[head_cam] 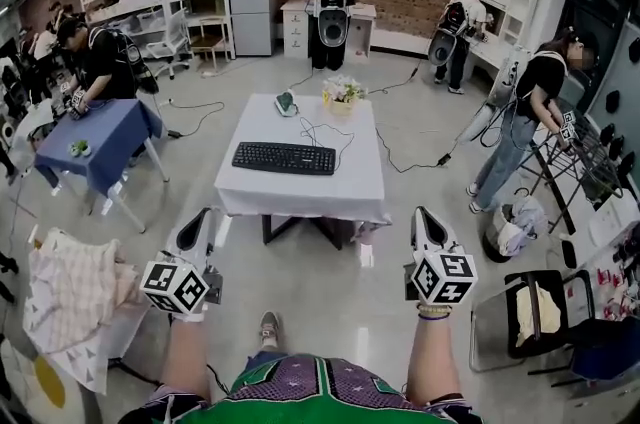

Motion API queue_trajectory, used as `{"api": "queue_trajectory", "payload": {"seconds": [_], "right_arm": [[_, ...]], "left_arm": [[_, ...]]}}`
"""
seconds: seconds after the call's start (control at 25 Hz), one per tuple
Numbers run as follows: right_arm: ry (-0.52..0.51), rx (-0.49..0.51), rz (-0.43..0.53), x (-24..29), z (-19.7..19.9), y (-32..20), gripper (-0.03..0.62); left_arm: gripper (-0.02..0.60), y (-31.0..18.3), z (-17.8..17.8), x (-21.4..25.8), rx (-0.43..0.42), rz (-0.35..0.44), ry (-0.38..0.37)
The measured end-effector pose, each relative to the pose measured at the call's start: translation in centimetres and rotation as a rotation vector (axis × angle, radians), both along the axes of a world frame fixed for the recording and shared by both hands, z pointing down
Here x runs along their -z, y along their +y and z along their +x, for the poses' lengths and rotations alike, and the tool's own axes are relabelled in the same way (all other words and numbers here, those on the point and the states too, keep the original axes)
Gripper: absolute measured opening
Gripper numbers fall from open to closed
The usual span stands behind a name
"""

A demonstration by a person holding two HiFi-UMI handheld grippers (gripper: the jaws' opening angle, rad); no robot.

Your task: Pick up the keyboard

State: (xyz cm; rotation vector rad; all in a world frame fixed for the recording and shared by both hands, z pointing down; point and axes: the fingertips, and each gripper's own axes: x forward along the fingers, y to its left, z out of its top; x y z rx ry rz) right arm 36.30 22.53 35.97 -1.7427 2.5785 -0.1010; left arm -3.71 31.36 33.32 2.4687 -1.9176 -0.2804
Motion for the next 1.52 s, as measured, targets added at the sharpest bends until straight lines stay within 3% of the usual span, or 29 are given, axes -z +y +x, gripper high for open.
{"api": "queue_trajectory", "payload": {"seconds": [0.44,1.08,1.52], "right_arm": [[-0.062,0.027,-0.008,0.6,-4.5,-5.6,0.000],[-0.086,0.032,-0.022,1.5,-16.7,-18.4,0.000],[-0.066,-0.005,-0.045,0.9,-22.6,-22.5,0.000]], "left_arm": [[0.017,-6.9,-3.3,-0.3,-0.032,-0.027,-0.027],[0.017,-20.5,-13.8,-0.3,-0.103,-0.052,-0.062],[0.017,-26.5,-19.9,-1.5,-0.148,-0.068,-0.045]]}}
